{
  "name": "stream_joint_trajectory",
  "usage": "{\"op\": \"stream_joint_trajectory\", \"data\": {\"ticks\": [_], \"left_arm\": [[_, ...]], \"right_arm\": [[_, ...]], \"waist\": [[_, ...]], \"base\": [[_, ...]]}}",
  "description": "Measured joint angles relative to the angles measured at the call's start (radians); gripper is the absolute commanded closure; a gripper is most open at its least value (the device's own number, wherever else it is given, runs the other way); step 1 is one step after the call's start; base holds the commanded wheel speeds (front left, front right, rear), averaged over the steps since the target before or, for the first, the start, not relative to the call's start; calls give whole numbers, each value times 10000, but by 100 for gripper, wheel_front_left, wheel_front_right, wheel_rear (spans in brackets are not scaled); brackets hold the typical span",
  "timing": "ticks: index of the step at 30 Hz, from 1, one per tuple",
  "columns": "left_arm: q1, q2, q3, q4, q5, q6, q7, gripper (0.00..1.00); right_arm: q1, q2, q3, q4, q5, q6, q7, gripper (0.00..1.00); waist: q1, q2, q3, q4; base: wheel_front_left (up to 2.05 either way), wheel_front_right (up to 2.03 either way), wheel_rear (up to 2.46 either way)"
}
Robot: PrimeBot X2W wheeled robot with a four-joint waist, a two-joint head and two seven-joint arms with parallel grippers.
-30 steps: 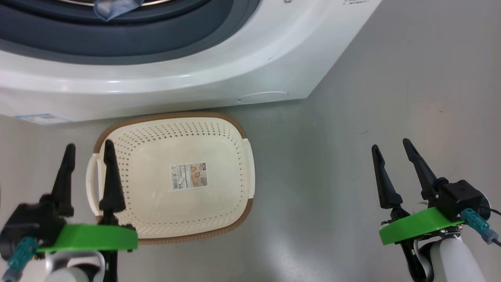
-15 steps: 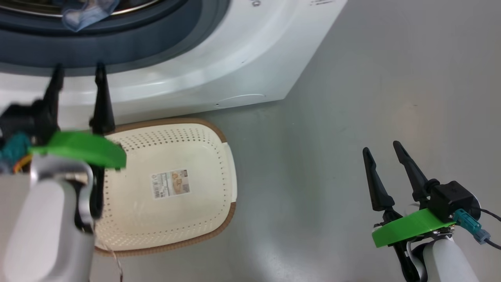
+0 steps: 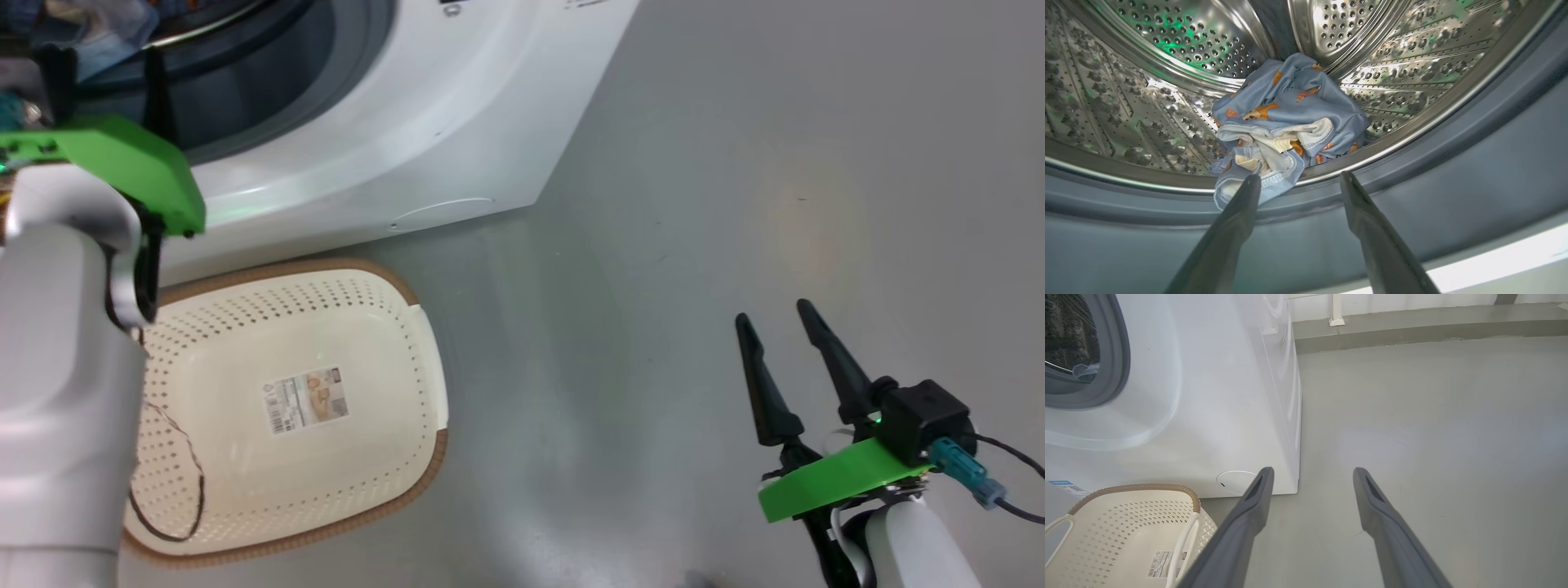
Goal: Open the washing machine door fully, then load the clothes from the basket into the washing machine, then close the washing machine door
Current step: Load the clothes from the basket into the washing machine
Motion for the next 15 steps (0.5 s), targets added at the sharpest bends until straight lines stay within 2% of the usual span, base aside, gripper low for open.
{"op": "stream_joint_trajectory", "data": {"ticks": [8,15], "left_arm": [[-1413,163,-107,2403,205,-75,81,0],[-2180,470,-159,3950,349,15,48,0]], "right_arm": [[3,25,301,50,111,0,0,0],[24,35,523,88,136,0,0,0]], "waist": [[0,0,26,-462],[0,0,48,-855]], "base": [[0,0,0],[0,0,0]]}}
